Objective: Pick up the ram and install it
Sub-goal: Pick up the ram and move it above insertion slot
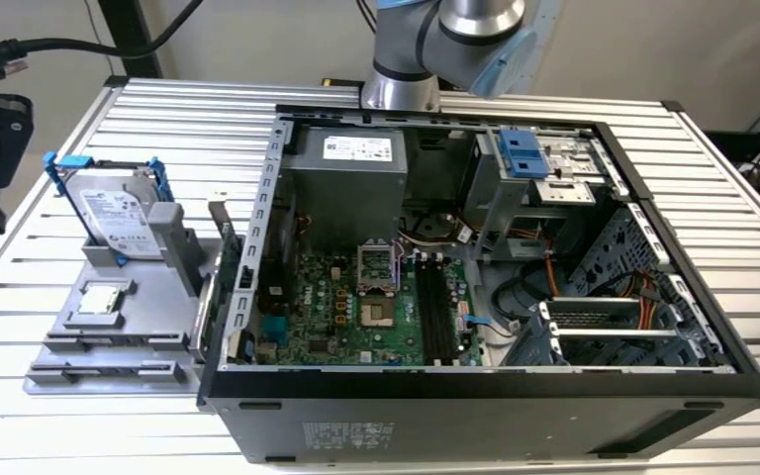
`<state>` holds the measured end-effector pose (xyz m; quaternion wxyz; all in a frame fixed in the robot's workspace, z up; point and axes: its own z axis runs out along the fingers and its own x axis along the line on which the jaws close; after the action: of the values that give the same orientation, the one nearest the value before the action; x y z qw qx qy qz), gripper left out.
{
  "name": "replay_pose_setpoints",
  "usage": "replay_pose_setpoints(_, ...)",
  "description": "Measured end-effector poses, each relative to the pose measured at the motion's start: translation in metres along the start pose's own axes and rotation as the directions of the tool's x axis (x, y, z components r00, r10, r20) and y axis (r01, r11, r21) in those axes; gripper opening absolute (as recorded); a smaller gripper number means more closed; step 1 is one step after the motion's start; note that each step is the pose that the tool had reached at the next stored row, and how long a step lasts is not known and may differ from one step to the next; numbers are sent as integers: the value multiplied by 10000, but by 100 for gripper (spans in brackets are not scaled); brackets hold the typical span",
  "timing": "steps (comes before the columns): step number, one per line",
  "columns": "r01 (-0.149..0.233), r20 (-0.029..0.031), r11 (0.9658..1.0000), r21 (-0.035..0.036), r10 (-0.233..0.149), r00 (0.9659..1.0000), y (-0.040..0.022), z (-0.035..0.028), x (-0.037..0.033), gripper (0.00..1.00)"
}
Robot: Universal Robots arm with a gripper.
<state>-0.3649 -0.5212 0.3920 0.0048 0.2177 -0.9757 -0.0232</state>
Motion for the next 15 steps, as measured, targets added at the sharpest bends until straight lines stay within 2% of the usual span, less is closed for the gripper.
replay_pose_setpoints(4,650,-31,9979,-1,-650,9979,0,0,0,0)
replay_pose_setpoints(7,1130,-54,9936,-4,-1130,9936,0,0,-1,0)
replay_pose_setpoints(11,1739,-85,9848,-5,-1739,9847,-1,0,-1,0)
replay_pose_setpoints(15,2347,-120,9721,7,-2347,9720,-1,0,-2,0)
